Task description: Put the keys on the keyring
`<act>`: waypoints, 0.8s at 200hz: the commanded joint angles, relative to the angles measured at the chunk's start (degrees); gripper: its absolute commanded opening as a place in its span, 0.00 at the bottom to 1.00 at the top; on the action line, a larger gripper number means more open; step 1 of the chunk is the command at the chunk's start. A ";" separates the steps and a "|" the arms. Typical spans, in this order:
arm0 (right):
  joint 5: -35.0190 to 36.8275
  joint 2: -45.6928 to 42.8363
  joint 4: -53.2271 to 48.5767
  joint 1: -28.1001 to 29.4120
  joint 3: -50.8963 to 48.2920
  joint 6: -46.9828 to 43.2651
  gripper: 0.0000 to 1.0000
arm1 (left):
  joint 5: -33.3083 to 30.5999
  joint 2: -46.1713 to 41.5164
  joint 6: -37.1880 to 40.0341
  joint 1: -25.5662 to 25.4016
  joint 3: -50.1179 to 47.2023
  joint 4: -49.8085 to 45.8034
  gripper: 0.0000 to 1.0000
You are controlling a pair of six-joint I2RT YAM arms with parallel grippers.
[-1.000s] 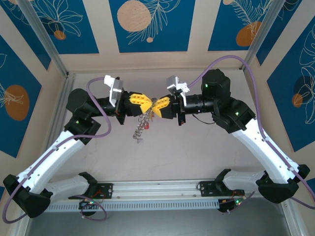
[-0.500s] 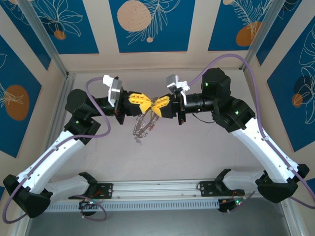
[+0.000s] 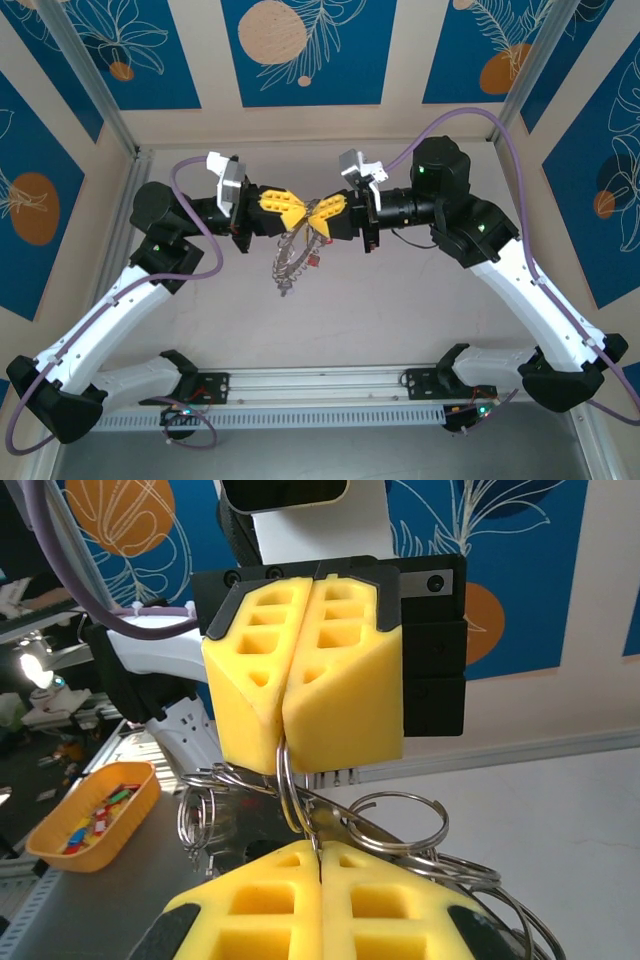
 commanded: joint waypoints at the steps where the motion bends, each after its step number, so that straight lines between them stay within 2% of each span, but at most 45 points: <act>1: -2.42 1.61 0.34 -1.26 1.96 1.96 0.02 | 4.18 -1.40 -1.37 0.25 1.00 5.43 0.00; 29: -3.58 2.88 -1.55 -1.08 3.83 1.79 0.01 | 5.06 -1.13 -1.55 0.24 1.61 5.50 0.00; 66: -2.75 2.27 -1.77 -1.16 4.66 1.61 0.01 | 5.21 -2.20 2.94 0.31 2.51 -1.14 0.00; 160: -2.12 1.08 -2.81 -1.25 5.62 1.99 0.01 | 6.03 -3.37 7.29 0.55 4.51 -8.25 0.00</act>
